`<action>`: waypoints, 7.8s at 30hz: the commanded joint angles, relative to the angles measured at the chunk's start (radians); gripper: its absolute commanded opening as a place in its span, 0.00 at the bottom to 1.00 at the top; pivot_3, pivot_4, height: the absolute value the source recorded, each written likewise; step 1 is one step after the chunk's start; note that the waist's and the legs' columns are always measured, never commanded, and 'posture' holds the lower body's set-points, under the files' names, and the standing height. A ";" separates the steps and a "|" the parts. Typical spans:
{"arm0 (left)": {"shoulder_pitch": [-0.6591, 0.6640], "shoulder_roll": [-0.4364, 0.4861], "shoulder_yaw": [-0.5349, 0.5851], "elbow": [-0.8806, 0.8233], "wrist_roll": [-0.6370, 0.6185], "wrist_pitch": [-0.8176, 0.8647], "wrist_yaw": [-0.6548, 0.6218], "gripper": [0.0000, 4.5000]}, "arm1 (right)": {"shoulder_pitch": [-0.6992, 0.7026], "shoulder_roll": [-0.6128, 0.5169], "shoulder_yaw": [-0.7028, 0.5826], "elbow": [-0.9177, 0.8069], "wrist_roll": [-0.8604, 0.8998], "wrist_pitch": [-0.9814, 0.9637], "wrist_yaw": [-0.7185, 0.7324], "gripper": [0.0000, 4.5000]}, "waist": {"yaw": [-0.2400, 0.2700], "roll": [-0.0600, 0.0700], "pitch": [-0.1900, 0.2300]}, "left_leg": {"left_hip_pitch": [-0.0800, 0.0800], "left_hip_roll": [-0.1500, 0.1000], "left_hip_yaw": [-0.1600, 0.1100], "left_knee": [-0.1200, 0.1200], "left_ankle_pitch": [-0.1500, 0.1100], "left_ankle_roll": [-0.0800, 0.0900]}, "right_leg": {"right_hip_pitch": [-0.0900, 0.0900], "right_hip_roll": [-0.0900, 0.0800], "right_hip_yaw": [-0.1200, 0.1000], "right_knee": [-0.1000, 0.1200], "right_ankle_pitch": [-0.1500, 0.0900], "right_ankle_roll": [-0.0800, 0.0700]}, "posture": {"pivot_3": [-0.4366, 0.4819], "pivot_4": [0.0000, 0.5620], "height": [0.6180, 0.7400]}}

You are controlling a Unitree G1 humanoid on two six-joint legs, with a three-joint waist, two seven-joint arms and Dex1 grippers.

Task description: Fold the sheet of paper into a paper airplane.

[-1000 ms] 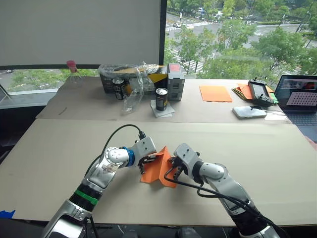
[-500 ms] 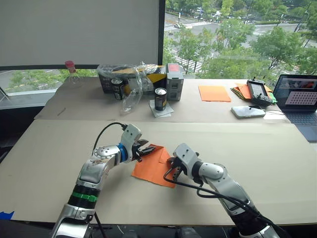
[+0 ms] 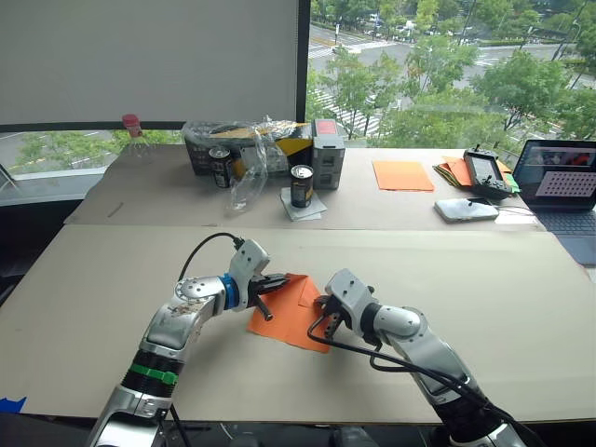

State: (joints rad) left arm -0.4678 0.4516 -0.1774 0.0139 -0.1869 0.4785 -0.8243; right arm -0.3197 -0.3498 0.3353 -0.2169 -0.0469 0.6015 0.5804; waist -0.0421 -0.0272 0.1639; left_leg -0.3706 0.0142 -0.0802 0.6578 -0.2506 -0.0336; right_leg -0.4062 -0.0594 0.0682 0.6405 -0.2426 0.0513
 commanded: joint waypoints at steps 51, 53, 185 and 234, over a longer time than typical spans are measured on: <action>0.000 0.013 -0.066 0.064 0.154 -0.196 -0.055 0.42 | -0.234 0.106 -0.027 0.421 0.045 -0.210 0.080 0.00 | -0.002 0.001 0.001 | 0.000 0.000 0.000 0.000 0.000 0.000 | 0.000 0.000 0.000 0.002 0.003 -0.005 | 0.48 0.27 0.92; -0.022 0.005 -0.036 0.094 0.123 -0.194 -0.065 0.57 | -0.235 0.111 -0.023 0.425 0.044 -0.211 0.081 0.00 | -0.002 0.001 0.001 | 0.000 0.000 0.000 0.000 0.000 0.000 | 0.000 0.000 0.000 0.002 0.003 -0.005 | 0.48 0.27 0.92; -0.037 -0.099 -0.091 0.301 0.121 -0.218 -0.049 0.01 | -0.027 -0.062 -0.265 0.025 0.186 -0.006 0.016 0.00 | 0.005 0.001 0.000 | 0.000 -0.001 0.000 0.001 0.000 0.001 | 0.001 -0.001 0.000 0.001 0.003 -0.004 | 0.48 0.27 0.92; -0.021 -0.190 -0.057 0.295 0.101 -0.207 0.037 0.01 | 0.075 -0.247 -0.173 -0.095 0.276 0.162 0.207 0.00 | 0.001 0.001 0.001 | 0.000 -0.001 0.000 0.001 -0.001 0.002 | 0.001 0.000 0.000 0.000 0.002 -0.003 | 0.48 0.27 0.92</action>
State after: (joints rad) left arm -0.5042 0.2553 -0.2219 0.2958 -0.1062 0.2644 -0.7947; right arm -0.2542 -0.5814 0.1499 -0.2840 0.2110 0.7403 0.7644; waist -0.0414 -0.0263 0.1648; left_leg -0.3708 0.0136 -0.0798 0.6590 -0.2514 -0.0319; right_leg -0.4052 -0.0596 0.0684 0.6408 -0.2406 0.0484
